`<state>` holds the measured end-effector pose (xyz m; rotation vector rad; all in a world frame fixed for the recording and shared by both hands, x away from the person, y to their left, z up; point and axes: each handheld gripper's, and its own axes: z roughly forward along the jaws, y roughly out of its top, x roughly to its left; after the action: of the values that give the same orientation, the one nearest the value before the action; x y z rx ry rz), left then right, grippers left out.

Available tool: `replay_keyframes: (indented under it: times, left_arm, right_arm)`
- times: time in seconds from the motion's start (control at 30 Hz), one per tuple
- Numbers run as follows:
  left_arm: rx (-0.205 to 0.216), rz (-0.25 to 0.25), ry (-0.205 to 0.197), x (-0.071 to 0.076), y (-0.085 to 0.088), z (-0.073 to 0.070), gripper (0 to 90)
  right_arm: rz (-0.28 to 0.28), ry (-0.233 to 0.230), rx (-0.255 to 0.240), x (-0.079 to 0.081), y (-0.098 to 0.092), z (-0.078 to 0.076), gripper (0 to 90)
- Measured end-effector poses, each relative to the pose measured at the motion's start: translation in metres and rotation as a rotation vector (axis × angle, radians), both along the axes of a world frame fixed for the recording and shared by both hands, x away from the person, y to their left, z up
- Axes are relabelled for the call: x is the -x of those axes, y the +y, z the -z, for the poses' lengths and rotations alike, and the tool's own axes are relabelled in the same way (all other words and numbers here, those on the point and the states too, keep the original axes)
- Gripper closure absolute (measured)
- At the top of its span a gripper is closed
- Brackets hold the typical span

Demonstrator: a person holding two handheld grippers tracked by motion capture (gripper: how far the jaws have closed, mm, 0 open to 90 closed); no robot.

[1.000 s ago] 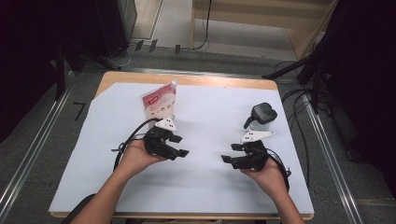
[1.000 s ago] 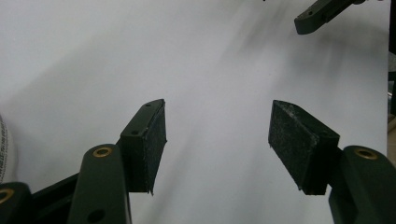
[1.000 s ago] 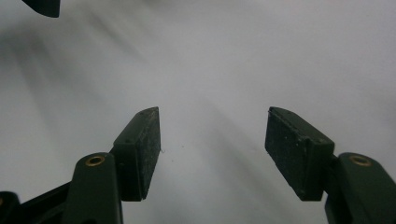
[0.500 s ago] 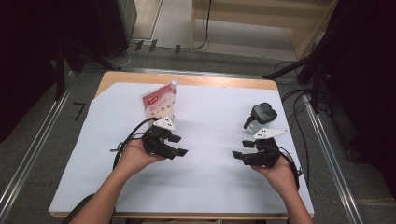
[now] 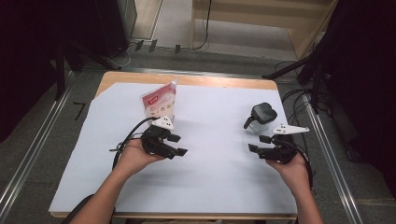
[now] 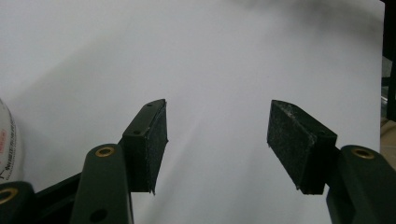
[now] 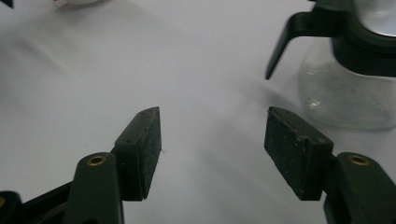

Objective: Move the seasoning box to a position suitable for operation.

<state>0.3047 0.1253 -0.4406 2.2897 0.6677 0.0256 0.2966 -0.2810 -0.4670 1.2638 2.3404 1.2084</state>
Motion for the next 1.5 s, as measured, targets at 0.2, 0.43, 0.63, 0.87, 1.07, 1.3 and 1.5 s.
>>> replay_keyframes:
  times: [0.2, 0.43, 0.63, 0.87, 1.07, 1.3, 1.5]
  left_arm:
    - [0.021, -0.003, -0.006, 0.001, 0.0, 0.0, 39.1]
    - [0.009, 0.0, -0.007, 0.003, 0.0, 0.001, 38.9]
    - [0.013, -0.01, -0.013, 0.005, 0.004, 0.001, 38.6]
    - [0.014, -0.014, -0.014, 0.007, 0.006, 0.002, 38.2]
    - [0.01, -0.012, -0.014, 0.007, 0.005, 0.002, 38.0]
    - [0.005, -0.011, -0.02, 0.008, 0.006, 0.003, 37.9]
    - [0.0, -0.013, -0.011, 0.01, 0.007, 0.004, 37.8]
  right_arm:
    - [0.055, 0.013, -0.004, -0.006, -0.012, 0.004, 32.5]
    - [0.14, -0.013, -0.054, -0.021, -0.022, 0.006, 24.2]
    - [0.184, 0.002, -0.03, -0.032, -0.025, 0.013, 17.4]
    - [0.227, -0.009, -0.039, -0.044, -0.032, 0.016, 16.0]
    - [0.25, -0.015, -0.035, -0.057, -0.035, 0.025, 14.7]
    - [0.258, -0.021, 0.017, -0.074, -0.03, 0.028, 13.7]
    - [0.267, -0.026, 0.032, -0.087, -0.025, 0.035, 12.5]
